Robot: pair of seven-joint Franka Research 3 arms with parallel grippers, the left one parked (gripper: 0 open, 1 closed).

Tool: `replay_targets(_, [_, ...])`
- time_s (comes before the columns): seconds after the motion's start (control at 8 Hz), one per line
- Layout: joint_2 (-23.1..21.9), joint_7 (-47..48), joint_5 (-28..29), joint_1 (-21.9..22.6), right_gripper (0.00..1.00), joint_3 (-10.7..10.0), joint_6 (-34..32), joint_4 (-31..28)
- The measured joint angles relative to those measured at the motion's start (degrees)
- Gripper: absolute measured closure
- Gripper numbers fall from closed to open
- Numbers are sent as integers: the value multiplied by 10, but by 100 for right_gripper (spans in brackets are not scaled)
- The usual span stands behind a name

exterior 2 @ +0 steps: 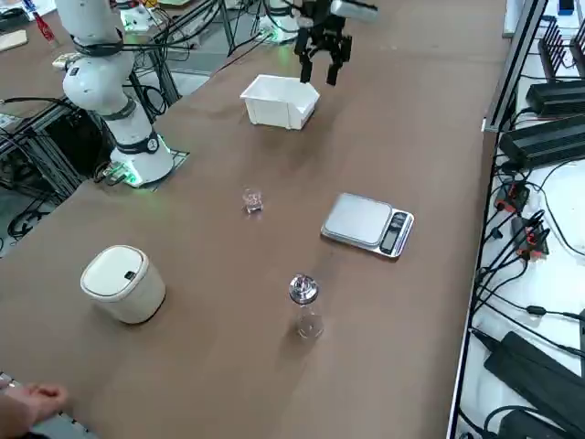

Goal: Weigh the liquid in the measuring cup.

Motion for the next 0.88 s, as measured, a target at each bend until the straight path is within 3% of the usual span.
replay_targets(0.38, [73,199,-76,41,0,0,1,0])
replay_targets(0.88, [130,365,-138,41,0,-12,-5,-11])
